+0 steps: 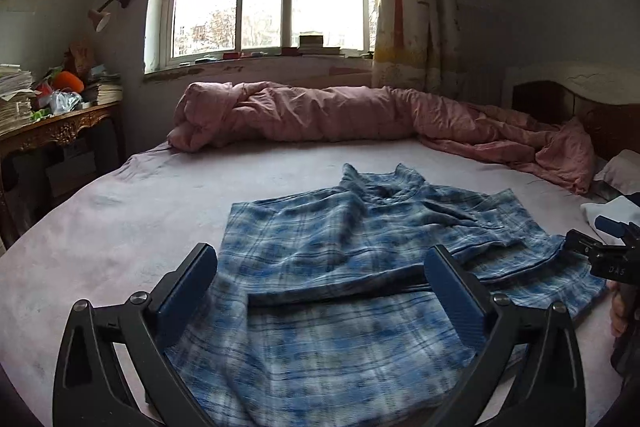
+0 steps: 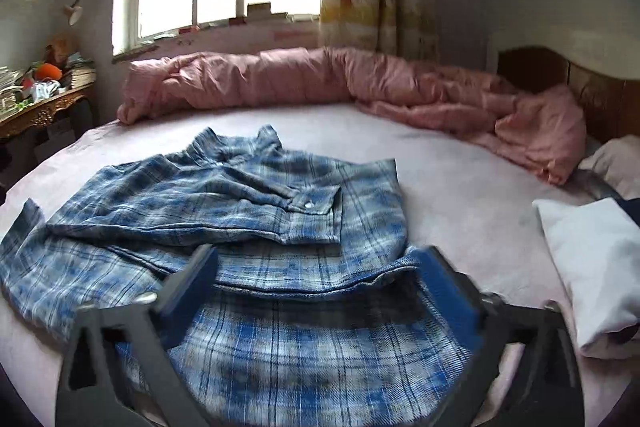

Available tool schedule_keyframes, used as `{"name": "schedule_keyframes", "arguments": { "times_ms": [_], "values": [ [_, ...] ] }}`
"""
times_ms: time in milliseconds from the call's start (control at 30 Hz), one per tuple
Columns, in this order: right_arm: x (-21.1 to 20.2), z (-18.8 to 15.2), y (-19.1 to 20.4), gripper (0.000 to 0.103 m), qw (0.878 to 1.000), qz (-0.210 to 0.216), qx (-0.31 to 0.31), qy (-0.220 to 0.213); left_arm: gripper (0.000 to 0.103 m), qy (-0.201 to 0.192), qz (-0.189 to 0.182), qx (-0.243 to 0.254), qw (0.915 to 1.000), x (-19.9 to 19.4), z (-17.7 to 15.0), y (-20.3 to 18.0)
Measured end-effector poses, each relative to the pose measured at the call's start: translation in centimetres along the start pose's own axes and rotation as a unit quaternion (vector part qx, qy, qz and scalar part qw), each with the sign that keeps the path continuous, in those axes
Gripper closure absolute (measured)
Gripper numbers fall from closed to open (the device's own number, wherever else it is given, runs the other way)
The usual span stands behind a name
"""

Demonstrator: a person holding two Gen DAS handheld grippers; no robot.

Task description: Fold large clothes

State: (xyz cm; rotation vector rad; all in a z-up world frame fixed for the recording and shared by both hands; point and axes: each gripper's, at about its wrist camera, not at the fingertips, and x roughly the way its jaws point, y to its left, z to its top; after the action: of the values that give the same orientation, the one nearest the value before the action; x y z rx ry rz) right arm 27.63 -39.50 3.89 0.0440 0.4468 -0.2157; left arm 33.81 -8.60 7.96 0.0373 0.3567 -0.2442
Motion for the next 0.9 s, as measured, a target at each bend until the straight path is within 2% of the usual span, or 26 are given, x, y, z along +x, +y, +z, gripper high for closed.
{"name": "schedule_keyframes", "arguments": {
  "times_ms": [167, 300, 500, 667, 733, 800, 900],
  "values": [
    [-1.1, -0.4, 0.6, 0.0, 1.0, 0.022, -0.001, -0.018, 0.0, -0.014, 0.011, 0.025, 0.9995, -0.4, -0.4, -1.8],
    [-1.5, -0.9, 1.9, 0.0, 0.999, 0.037, -0.034, -0.017, 0.0, -0.005, 0.004, 0.037, 0.9993, -0.1, -0.8, -2.6],
    [-1.6, -1.4, 4.0, 0.0, 0.997, 0.015, -0.073, -0.02, 0.0, -0.005, -0.013, 0.07, 0.9974, -1.3, -0.8, -3.8],
    [-2.0, -1.8, 4.0, 0.0, 0.997, 0.03, -0.069, -0.006, 0.0, 0.0, -0.019, 0.087, 0.9961, -1.9, -1.2, -4.8],
    [-2.2, -2.1, 3.9, 0.0, 0.997, 0.032, -0.067, 0.008, 0.0, 0.016, -0.023, 0.094, 0.9952, -1.8, -1.6, -5.1],
    [-2.1, -2.3, 4.0, 0.0, 0.996, 0.042, -0.074, 0.032, 0.0, 0.077, -0.051, 0.116, 0.9889, -1.0, -2.6, -5.4],
    [-0.9, -2.9, 4.7, 0.0, 0.983, 0.08, -0.119, 0.114, 0.0, 0.127, -0.049, 0.148, 0.9795, -0.5, -4.0, -5.5]
  ]
}}
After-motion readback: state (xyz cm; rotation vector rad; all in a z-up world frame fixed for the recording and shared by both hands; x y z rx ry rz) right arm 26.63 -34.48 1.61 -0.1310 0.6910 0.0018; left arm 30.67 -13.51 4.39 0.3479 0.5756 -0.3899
